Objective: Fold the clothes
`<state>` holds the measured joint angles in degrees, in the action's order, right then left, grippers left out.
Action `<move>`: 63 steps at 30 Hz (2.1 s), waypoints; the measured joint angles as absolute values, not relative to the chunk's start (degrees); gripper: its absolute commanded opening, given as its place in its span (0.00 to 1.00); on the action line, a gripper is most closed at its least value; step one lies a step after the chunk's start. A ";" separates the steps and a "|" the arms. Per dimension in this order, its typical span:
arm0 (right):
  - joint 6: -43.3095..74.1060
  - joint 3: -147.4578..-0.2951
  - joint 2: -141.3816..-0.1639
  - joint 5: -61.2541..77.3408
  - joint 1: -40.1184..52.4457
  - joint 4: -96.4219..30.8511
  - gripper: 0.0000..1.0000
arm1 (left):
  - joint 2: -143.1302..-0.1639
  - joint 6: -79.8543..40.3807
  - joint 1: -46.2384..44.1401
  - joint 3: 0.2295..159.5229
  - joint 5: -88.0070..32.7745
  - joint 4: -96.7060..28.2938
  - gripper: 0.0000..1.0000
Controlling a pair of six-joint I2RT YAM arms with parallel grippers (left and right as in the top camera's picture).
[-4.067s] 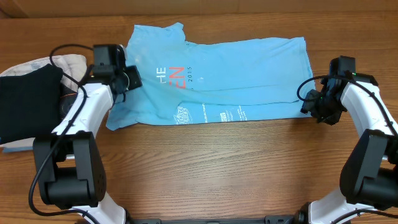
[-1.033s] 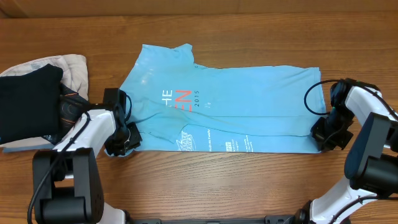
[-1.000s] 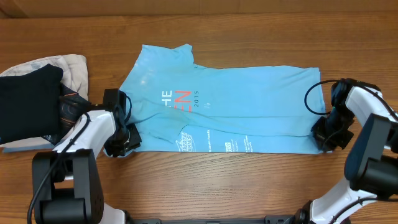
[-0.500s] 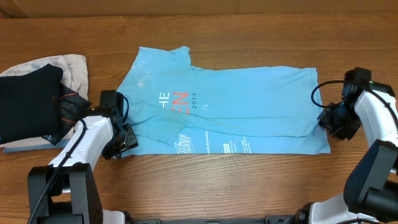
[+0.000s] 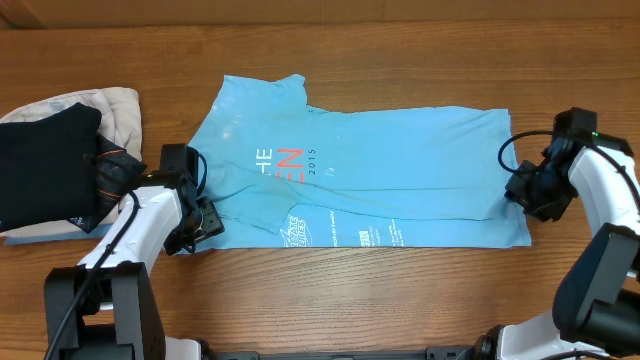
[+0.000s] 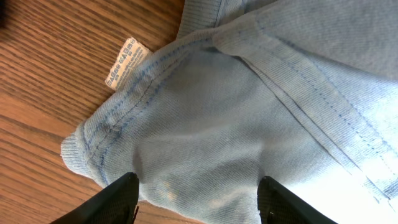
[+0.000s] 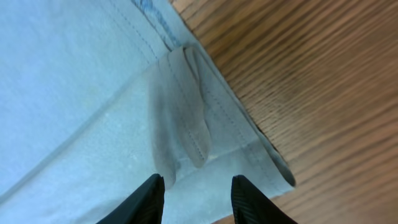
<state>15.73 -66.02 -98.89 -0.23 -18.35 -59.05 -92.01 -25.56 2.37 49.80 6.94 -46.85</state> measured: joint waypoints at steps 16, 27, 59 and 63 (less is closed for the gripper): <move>14.83 -62.24 -102.52 0.21 -18.35 -54.00 0.21 | -92.01 -25.56 2.37 49.80 6.94 -46.74 0.64; 14.98 -62.35 -103.04 0.89 -18.35 -55.13 0.04 | -92.01 -25.54 2.37 49.80 6.92 -46.74 0.63; 14.92 -67.94 -103.07 0.43 -18.35 -58.43 0.58 | -92.01 -25.30 2.37 49.80 6.94 -45.82 0.62; 14.96 -62.61 -103.07 0.12 -18.35 -53.82 0.59 | -92.01 -25.28 2.37 49.80 6.94 -45.84 0.62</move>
<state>14.96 -62.61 -103.07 0.12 -18.35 -53.82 -92.01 -25.28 2.37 49.80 6.94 -45.84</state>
